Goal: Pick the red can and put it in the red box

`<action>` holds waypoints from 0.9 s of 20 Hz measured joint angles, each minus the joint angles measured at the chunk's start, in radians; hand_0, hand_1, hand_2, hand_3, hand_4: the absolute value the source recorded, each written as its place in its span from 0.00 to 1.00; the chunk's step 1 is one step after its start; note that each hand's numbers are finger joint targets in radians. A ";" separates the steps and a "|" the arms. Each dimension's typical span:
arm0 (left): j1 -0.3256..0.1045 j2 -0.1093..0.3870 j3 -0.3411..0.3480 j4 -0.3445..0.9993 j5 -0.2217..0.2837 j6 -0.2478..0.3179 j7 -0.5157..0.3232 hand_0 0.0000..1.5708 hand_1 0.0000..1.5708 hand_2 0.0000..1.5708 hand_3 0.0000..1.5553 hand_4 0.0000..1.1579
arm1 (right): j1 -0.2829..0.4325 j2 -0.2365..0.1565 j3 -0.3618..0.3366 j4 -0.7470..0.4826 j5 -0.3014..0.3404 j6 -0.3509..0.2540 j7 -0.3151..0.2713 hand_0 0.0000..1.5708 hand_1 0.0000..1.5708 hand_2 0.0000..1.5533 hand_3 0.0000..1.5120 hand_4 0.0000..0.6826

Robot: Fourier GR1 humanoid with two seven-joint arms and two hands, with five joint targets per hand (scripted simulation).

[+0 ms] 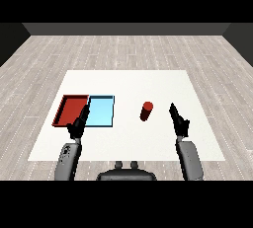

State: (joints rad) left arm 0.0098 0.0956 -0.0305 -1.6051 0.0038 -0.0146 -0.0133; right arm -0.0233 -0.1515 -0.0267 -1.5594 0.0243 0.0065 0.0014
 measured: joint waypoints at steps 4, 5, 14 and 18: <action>-0.012 -0.004 0.013 0.014 -0.007 0.002 0.014 0.00 0.00 0.00 0.00 0.00 | -0.053 -0.030 -0.069 0.086 -0.047 0.054 -0.025 0.00 0.00 0.00 0.00 0.00; -0.017 -0.004 0.017 0.019 -0.008 0.004 0.020 0.00 0.00 0.00 0.00 0.00 | -0.075 -0.045 -0.092 0.122 -0.066 0.074 -0.034 0.00 0.00 0.00 0.00 0.00; -0.047 -0.033 0.072 -0.015 0.044 -0.018 -0.281 0.00 0.00 0.00 0.00 0.00 | -0.164 -0.083 -0.203 0.243 -0.178 0.200 -0.322 0.00 0.00 0.00 0.00 0.00; -0.056 -0.039 0.079 0.024 0.042 -0.025 -0.349 0.00 0.00 0.00 0.00 0.00 | -0.199 -0.110 -0.225 0.327 -0.186 0.247 -0.400 0.00 0.00 0.00 0.00 0.00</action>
State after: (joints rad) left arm -0.0464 0.0561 0.0481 -1.5808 0.0459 -0.0399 -0.3625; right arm -0.2222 -0.2619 -0.2514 -1.2326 -0.1613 0.2532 -0.3988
